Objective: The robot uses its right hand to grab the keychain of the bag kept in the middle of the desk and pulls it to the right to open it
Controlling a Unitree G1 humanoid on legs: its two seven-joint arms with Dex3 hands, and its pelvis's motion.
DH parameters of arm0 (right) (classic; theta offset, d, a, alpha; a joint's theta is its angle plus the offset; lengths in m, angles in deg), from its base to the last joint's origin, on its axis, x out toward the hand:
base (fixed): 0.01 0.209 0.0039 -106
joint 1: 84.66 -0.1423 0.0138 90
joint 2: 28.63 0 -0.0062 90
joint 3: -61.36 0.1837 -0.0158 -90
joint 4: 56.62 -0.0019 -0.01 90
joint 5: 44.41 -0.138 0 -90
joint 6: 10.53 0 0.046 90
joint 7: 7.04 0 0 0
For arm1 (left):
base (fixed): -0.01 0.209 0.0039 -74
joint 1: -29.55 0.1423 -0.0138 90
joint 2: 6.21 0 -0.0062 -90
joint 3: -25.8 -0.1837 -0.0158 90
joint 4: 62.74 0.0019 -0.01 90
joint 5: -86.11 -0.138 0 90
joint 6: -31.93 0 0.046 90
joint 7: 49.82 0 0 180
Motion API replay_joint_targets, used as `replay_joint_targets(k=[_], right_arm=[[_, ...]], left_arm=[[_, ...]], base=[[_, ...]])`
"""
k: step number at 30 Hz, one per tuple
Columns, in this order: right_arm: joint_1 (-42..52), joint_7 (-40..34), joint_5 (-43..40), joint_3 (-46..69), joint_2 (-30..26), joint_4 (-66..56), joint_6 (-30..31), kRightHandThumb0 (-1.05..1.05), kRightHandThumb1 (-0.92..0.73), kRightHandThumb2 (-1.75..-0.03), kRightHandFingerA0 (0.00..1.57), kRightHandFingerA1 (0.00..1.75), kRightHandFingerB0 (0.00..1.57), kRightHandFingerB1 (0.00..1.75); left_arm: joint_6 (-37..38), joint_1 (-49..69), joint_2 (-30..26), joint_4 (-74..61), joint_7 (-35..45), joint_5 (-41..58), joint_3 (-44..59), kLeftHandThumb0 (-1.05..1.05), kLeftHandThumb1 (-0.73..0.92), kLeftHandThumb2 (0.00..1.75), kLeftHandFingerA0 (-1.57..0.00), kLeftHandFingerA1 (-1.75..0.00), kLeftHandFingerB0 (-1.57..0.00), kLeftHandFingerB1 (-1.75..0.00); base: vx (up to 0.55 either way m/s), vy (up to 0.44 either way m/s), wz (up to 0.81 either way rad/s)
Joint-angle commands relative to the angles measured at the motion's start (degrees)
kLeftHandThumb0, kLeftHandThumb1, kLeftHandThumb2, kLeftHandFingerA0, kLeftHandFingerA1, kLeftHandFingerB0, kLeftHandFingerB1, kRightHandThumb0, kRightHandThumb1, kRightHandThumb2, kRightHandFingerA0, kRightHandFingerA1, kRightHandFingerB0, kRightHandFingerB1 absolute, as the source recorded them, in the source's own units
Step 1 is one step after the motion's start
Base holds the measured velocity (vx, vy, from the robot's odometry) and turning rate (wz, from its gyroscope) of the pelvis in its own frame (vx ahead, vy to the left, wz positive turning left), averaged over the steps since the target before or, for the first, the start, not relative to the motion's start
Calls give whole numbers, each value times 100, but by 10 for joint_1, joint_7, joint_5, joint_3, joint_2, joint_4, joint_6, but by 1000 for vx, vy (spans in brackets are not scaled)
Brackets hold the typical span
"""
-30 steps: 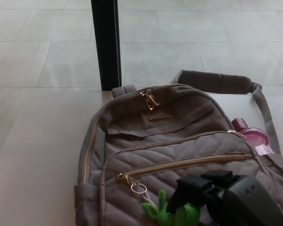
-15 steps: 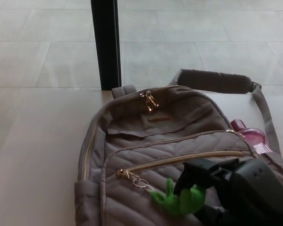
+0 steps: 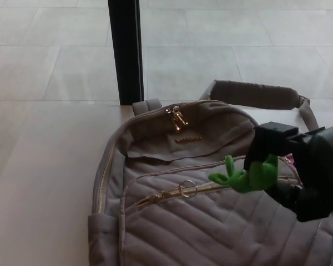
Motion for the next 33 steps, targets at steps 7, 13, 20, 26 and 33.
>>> replay_joint_targets(k=[7,13,20,26,33], right_arm=[[14,-8,-32,113,-132,99,-54,-26,-39,-116,99,175,76,162],[56,-55,-18,147,-193,206,-108,-22,-39,-116,93,175,69,165],[61,-111,2,151,-246,336,-130,-24,-44,-110,89,175,69,159],[59,-177,15,153,-270,414,-146,-23,-45,-105,90,175,62,169],[61,-213,11,150,-279,462,-151,-27,-45,-103,92,175,61,168]], left_arm=[[10,8,-7,1,7,7,11,-87,73,114,-76,-69,-60,-58],[13,8,-4,14,-2,-5,5,-92,92,72,-81,-57,-65,-46],[5,10,-2,12,2,2,10,-85,92,74,-82,-59,-59,-45],[7,13,-2,11,5,2,10,-86,92,74,-79,-58,-60,-45],[6,14,-3,10,5,2,10,-86,92,73,-77,-56,-59,-44]], base=[[0,0,0],[0,0,0],[0,0,0],[0,0,0],[0,0,0]])
